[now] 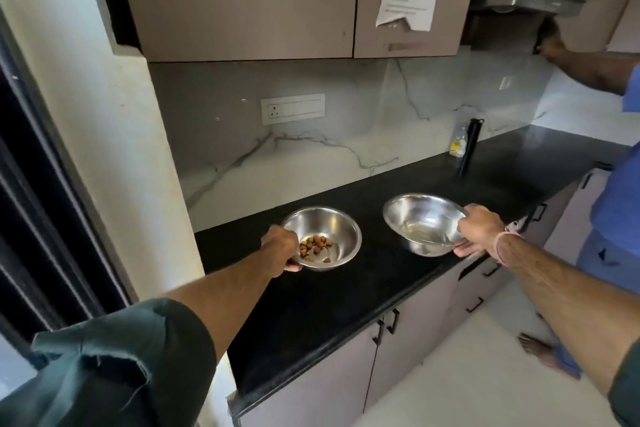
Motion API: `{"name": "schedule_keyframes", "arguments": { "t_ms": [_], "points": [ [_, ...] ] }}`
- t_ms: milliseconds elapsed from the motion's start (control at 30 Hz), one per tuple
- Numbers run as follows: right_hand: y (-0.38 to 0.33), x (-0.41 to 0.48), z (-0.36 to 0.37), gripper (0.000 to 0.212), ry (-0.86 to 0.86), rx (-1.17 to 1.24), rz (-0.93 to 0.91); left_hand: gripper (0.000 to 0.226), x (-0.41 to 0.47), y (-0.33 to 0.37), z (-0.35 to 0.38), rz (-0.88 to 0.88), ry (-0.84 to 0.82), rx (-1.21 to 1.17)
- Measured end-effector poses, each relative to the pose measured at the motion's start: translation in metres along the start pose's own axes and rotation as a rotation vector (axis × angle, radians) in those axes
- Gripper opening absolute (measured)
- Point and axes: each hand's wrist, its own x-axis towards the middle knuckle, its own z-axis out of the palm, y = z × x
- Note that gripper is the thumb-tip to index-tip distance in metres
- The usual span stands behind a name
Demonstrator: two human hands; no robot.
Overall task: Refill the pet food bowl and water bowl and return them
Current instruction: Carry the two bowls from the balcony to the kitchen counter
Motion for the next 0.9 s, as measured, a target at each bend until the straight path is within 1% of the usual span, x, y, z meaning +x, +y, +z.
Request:
{"name": "schedule_keyframes", "arguments": {
  "t_ms": [233, 333, 633, 767, 900],
  "points": [
    [-0.018, 0.085, 0.034, 0.034, -0.150, 0.006, -0.068, 0.044, 0.045, 0.006, 0.008, -0.091, 0.096, -0.043],
    [-0.027, 0.121, 0.047, 0.038, -0.218, 0.003, -0.123, 0.039, 0.059, 0.003, 0.015, -0.137, 0.154, -0.102],
    [-0.045, 0.207, 0.092, 0.035, -0.429, -0.038, -0.281, 0.030, 0.075, -0.018, 0.050, -0.328, 0.339, -0.275],
    [-0.040, 0.229, 0.118, 0.033, -0.508, -0.051, -0.297, 0.036, 0.086, -0.034, 0.068, -0.399, 0.409, -0.406],
    [-0.034, 0.248, 0.143, 0.037, -0.571, -0.052, -0.268, 0.030, 0.105, -0.051, 0.084, -0.455, 0.428, -0.452]
  ]
}}
